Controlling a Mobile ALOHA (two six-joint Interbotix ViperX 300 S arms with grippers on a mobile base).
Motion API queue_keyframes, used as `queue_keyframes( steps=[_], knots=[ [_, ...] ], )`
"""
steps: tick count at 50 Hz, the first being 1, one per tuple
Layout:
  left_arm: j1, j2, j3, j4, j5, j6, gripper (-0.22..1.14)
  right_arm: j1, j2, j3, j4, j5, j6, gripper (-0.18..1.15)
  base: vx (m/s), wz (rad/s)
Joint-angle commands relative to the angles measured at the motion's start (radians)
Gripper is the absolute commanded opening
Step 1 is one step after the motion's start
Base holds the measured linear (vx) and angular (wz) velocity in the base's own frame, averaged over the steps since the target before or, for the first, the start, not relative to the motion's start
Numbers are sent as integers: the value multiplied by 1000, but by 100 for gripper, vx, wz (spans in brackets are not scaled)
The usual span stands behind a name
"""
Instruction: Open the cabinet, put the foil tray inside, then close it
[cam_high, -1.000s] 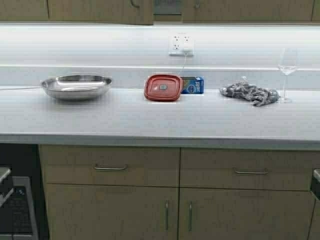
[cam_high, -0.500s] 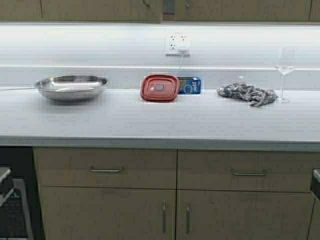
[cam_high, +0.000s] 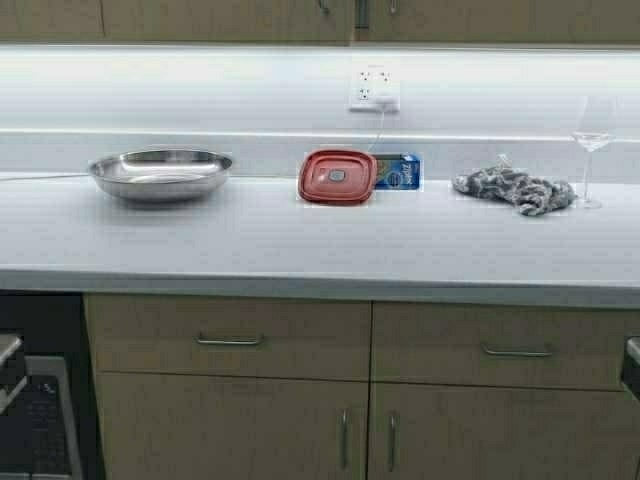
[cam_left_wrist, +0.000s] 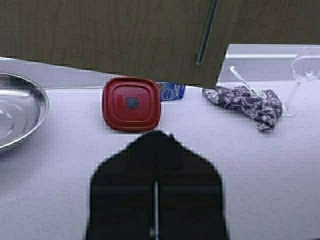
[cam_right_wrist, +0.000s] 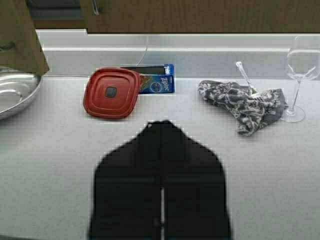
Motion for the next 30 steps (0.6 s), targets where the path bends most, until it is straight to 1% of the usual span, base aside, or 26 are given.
queue_keyframes(
  steps=[1,30],
  knots=[
    [-2,-18,-8,-2,-8,0,4,2,-8,-15,0,-5,-2,7,0,0],
    [-2,-15,5,-2,-8,2,4,2,-6,-11,0,-6,-2,7,0,0]
  ],
)
